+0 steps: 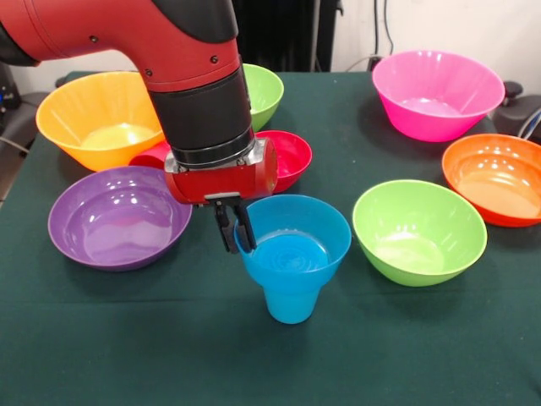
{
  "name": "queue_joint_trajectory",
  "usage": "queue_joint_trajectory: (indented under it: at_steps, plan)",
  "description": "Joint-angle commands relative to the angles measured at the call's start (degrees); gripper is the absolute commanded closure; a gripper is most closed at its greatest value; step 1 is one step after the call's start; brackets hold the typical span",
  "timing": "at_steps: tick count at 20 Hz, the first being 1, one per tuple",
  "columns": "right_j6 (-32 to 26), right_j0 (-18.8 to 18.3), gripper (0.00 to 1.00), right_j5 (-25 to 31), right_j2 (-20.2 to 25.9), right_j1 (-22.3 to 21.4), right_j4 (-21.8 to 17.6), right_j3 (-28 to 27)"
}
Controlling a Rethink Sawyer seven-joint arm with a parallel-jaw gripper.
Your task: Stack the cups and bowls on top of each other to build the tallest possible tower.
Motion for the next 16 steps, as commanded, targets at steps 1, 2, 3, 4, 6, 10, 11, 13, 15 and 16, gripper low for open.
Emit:
queue_joint_trajectory:
  at_steps: [1,2,3,4,6,10,11,13,15,16]
  plan:
    - [-9.21,2.1,1.0,-1.5,-1.74,-0.2,-3.83,2.61]
    - [-9.34,2.08,1.0,-1.74,-1.75,-0.24,-4.03,2.64]
    - [-9.29,2.09,1.0,-1.71,-1.81,-0.27,-4.07,2.65]
    - [-9.33,2.04,1.0,-1.68,-1.83,-0.28,-4.1,2.65]
    - [-9.41,1.99,1.0,-1.43,-1.81,-0.23,-4.01,2.61]
    - [-9.73,1.96,1.0,-1.2,-1.72,-0.11,-3.99,2.4]
    - [-9.71,1.97,0.0,-1.17,-1.75,-0.13,-3.98,2.42]
    - [-9.58,1.96,0.0,-1.06,-1.81,-0.15,-3.91,2.49]
    - [-9.44,1.96,0.0,-1.04,-1.86,-0.18,-3.87,2.6]
    - [-9.45,1.96,0.0,-1.04,-1.89,-0.14,-3.89,2.57]
